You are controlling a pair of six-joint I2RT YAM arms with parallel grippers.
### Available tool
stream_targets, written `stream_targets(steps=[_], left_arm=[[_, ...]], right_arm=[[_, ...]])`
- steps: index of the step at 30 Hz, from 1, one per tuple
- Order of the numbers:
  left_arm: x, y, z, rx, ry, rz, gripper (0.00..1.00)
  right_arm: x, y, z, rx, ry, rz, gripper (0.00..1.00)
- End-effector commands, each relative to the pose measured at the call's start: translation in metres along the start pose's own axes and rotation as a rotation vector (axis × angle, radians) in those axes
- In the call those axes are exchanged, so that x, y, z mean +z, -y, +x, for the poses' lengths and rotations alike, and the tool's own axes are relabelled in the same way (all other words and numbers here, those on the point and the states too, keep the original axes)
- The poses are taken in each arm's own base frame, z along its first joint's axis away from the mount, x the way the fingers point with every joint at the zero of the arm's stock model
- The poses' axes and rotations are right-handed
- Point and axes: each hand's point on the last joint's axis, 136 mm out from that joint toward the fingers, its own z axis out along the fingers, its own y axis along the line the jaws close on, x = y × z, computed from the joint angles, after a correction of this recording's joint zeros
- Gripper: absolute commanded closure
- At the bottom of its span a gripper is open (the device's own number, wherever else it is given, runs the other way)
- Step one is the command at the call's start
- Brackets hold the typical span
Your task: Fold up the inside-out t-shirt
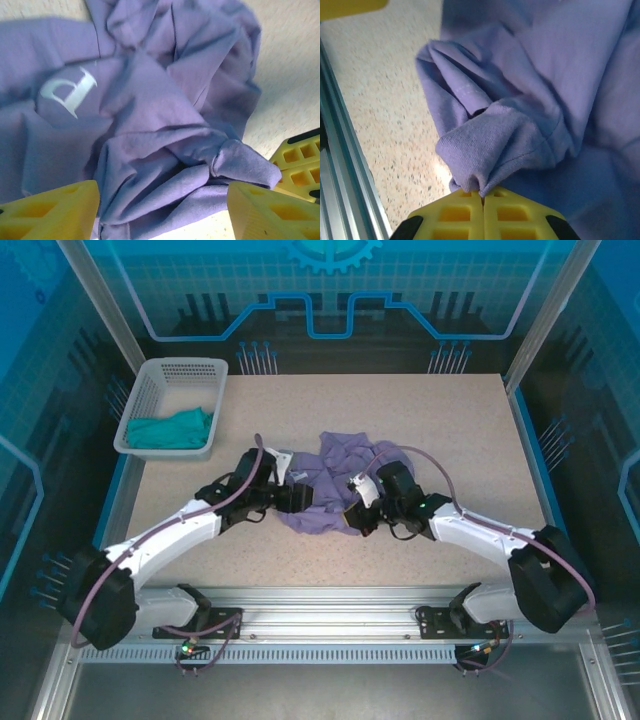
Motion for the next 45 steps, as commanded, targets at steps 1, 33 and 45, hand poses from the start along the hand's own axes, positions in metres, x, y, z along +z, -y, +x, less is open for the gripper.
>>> stream_targets(steps=[1, 33, 45], left_arm=[[0.005, -0.003, 0.022, 0.015, -0.077, -0.018, 0.31], [0.006, 0.043, 0.022, 0.125, 0.01, 0.147, 0.31], [0.051, 0.039, 0.03, 0.177, -0.104, 0.083, 0.43]], right_arm=[[0.009, -0.003, 0.023, 0.072, -0.101, -0.002, 0.85], [0.006, -0.012, -0.033, 0.08, -0.071, 0.047, 1.0], [0.0, -0.003, -0.029, 0.164, -0.02, 0.007, 1.0]])
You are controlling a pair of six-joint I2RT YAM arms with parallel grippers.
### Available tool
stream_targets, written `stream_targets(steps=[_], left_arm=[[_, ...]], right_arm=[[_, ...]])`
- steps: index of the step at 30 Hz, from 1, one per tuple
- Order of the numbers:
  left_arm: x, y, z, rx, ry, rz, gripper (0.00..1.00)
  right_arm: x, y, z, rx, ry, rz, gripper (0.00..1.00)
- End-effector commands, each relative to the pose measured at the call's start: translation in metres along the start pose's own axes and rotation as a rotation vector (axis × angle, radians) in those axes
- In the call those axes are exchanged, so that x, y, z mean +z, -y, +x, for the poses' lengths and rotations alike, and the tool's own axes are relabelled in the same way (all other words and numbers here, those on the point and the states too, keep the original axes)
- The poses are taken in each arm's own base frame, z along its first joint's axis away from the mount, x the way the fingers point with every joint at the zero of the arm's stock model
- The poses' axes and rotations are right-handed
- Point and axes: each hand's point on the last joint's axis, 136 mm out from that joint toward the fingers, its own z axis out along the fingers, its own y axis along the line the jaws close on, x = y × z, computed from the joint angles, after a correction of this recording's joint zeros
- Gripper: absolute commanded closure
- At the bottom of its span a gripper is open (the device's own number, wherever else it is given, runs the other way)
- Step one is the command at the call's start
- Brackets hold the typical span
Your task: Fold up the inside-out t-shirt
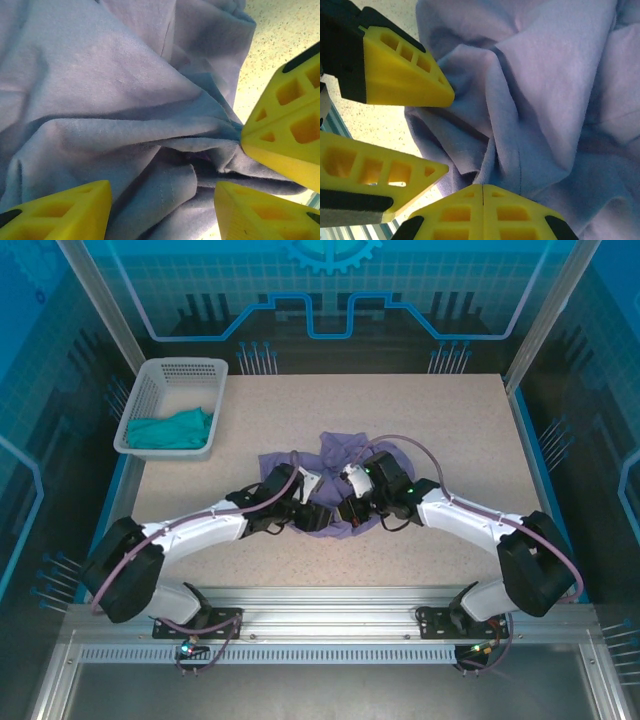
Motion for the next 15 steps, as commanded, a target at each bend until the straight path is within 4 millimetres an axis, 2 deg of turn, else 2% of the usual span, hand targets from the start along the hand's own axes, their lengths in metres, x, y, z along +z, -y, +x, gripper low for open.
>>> stream_targets(steps=[1, 10, 15], left_arm=[[0.007, 0.006, -0.012, 0.043, 0.006, 0.014, 0.43], [0.021, 0.013, 0.005, 0.073, -0.073, 0.049, 0.39], [0.027, 0.01, 0.009, 0.078, -0.092, 0.029, 0.47]], right_arm=[[-0.005, -0.004, -0.006, 0.017, 0.033, -0.036, 1.0], [-0.005, 0.007, -0.005, 0.04, 0.038, -0.021, 1.0], [-0.004, 0.01, -0.004, 0.049, 0.035, -0.019, 1.0]])
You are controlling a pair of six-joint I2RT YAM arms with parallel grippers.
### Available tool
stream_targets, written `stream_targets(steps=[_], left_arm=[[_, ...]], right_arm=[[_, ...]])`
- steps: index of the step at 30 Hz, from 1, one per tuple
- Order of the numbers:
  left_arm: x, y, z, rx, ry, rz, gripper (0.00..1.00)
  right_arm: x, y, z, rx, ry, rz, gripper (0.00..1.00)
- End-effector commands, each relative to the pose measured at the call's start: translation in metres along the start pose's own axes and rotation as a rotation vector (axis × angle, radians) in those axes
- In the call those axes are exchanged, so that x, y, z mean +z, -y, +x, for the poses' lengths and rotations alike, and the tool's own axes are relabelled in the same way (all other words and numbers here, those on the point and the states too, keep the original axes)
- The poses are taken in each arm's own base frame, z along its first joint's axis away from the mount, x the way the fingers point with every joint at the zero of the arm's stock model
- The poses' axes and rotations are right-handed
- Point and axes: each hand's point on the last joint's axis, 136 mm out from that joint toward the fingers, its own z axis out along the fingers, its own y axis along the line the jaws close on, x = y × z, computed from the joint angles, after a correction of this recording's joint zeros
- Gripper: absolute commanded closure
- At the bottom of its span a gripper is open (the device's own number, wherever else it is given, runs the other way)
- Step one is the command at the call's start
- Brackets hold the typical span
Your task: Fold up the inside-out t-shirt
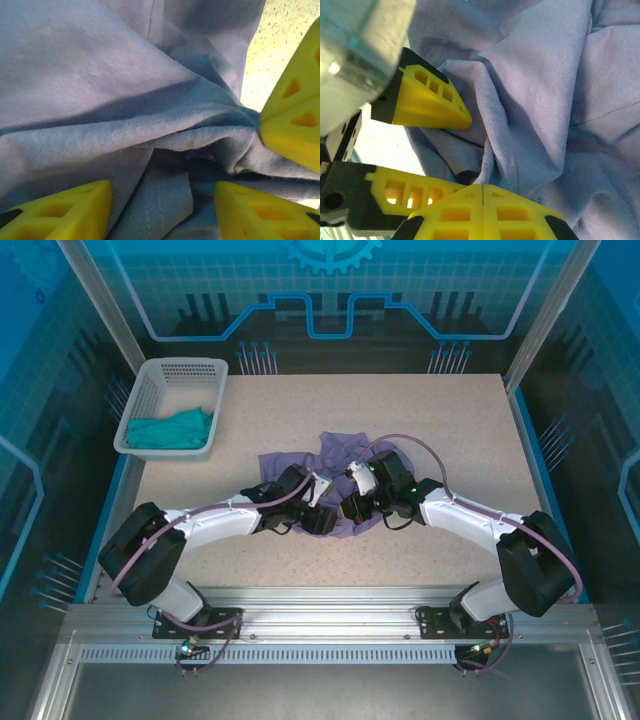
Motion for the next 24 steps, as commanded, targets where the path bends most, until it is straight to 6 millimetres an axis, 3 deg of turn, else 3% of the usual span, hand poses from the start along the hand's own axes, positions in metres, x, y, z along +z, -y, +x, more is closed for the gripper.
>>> stream_targets(steps=[1, 8, 14, 19, 22, 24], left_arm=[[0.003, 0.006, -0.003, 0.032, -0.013, 0.018, 0.5], [-0.007, 0.007, -0.017, 0.025, 0.048, 0.011, 0.79], [-0.043, 0.017, -0.047, -0.047, 0.212, 0.105, 0.93], [-0.098, 0.022, -0.077, -0.146, 0.401, 0.239, 0.99], [-0.149, 0.028, -0.098, -0.199, 0.567, 0.355, 1.0], [-0.181, 0.027, -0.106, -0.232, 0.677, 0.402, 1.0]], right_arm=[[-0.001, 0.002, 0.002, 0.015, 0.006, -0.014, 1.0], [-0.005, 0.005, 0.0, 0.005, 0.02, -0.009, 1.0], [-0.015, -0.002, -0.003, -0.07, 0.057, -0.019, 1.0], [-0.043, -0.022, -0.02, -0.169, 0.159, -0.06, 1.0], [-0.072, -0.031, -0.037, -0.216, 0.249, -0.031, 1.0], [-0.089, -0.027, -0.046, -0.215, 0.302, 0.03, 1.0]])
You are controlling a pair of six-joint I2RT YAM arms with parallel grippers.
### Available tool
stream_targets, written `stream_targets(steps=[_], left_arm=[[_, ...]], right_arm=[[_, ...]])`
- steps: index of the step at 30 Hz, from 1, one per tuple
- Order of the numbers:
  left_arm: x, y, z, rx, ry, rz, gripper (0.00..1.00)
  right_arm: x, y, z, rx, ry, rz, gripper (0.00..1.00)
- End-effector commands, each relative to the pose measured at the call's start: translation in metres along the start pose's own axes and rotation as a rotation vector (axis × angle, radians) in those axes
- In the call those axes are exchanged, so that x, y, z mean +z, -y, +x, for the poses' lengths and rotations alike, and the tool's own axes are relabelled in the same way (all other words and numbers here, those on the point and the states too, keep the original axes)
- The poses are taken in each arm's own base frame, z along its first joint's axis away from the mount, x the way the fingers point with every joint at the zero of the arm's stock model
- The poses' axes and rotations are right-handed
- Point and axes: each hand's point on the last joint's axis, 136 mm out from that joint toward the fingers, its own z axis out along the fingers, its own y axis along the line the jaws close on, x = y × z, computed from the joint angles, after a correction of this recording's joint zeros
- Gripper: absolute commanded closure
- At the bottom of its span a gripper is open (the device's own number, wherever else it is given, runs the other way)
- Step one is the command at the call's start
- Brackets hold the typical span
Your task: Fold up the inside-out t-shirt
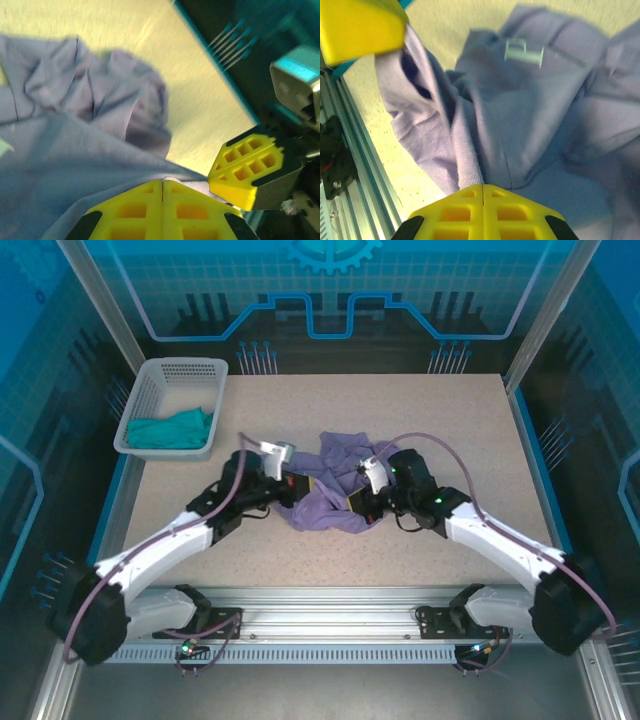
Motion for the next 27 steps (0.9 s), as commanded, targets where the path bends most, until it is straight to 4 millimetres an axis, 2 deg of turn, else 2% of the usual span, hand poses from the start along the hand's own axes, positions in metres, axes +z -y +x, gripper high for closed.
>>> stream_targets(steps=[1, 3, 6, 13, 16, 19, 22, 27], left_arm=[[-0.038, 0.036, -0.044, -0.069, 0.196, 0.178, 1.0], [-0.052, 0.041, -0.052, -0.056, 0.239, 0.188, 1.0], [-0.058, 0.047, -0.051, -0.019, 0.221, 0.198, 1.0], [-0.047, 0.054, -0.041, -0.024, 0.138, 0.251, 1.0], [-0.041, 0.051, -0.04, -0.044, 0.119, 0.248, 1.0], [-0.037, 0.05, -0.04, -0.056, 0.109, 0.247, 1.0], [-0.035, 0.049, -0.04, -0.06, 0.105, 0.246, 1.0], [-0.032, 0.049, -0.039, -0.066, 0.094, 0.246, 1.0]], right_arm=[[-0.026, 0.008, -0.027, -0.04, 0.1, 0.095, 1.0], [-0.029, 0.025, -0.024, 0.023, 0.105, 0.192, 1.0], [-0.021, 0.046, -0.015, 0.107, 0.064, 0.278, 1.0], [0.005, 0.051, -0.021, 0.128, -0.037, 0.26, 1.0], [0.003, 0.055, -0.019, 0.081, -0.107, 0.29, 0.9], [-0.011, 0.036, -0.022, -0.064, -0.07, 0.251, 0.74], [-0.022, 0.011, -0.018, -0.217, 0.002, 0.208, 0.63], [-0.015, -0.023, -0.013, -0.341, 0.058, 0.134, 0.57]])
